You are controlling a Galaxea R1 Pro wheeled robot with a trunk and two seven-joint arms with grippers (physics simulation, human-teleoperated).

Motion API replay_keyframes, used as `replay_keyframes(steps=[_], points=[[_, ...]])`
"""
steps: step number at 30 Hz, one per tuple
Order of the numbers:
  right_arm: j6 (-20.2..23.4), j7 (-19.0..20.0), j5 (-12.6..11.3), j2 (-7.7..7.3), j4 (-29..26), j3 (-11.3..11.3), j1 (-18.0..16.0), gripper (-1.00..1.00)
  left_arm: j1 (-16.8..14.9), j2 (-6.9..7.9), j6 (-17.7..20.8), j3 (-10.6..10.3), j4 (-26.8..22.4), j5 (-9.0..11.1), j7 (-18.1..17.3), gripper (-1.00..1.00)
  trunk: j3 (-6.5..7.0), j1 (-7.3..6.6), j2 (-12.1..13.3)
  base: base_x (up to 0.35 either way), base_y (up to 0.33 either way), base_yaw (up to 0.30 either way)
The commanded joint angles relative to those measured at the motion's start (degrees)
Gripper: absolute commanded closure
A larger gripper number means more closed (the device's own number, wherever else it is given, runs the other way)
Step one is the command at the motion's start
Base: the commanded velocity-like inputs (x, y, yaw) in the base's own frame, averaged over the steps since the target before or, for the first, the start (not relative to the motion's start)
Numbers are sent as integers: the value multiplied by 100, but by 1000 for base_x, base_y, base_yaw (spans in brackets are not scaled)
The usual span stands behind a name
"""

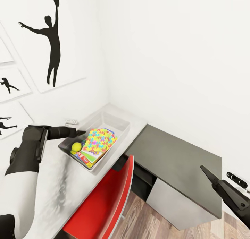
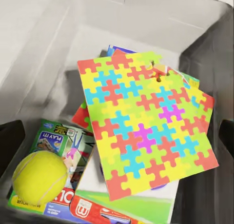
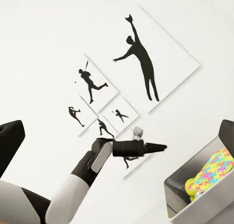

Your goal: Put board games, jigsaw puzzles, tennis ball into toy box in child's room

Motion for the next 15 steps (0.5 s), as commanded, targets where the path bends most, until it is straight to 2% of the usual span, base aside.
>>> replay_keyframes(steps=[1, 4, 6, 7, 9, 12, 13, 14, 15], points=[[60, 15, -5, 1, -2, -2, -4, -100, -7, 12, 23, 15, -30, -64, -174, -100, -2, 4, -10, 0, 0, 0], [60, 15, -5, 2, -2, -2, -4, -100, -2, 155, 56, 178, -103, -56, -605, -100, 25, 4, -10, 0, 0, 0], [60, 15, -5, 3, -2, -2, -4, -100, -1, 318, 137, 509, -142, -45, -1082, -100, 44, 4, -10, 0, 0, 0], [60, 15, -5, 3, -2, -2, -4, -100, -1, 355, 147, 586, -146, -45, -1217, -100, 53, 4, -10, 0, 0, 0], [60, 12, -5, 4, -2, -2, -4, -100, 4, 559, 171, 893, -156, -45, -1874, -100, 71, 4, -10, 0, 0, 0], [60, -10, -5, 10, -2, -2, -4, -100, 27, 1028, 193, 1378, -164, -53, -3217, -100, 98, 4, -10, 0, 0, 0], [60, -12, -5, 11, -2, -2, -4, -100, 36, 1110, 194, 1471, -162, -55, -3451, -100, 107, 4, -10, 0, 0, 0], [60, -15, -5, 15, -2, 0, -4, -100, 63, 1247, 195, 1667, -165, -46, -3798, -100, 116, 4, -10, 0, 0, 0], [60, -18, -5, 21, -2, 2, -4, -100, 198, 1377, 199, 1968, -182, -22, -4027, -100, 125, 4, -10, 0, 0, 0]])
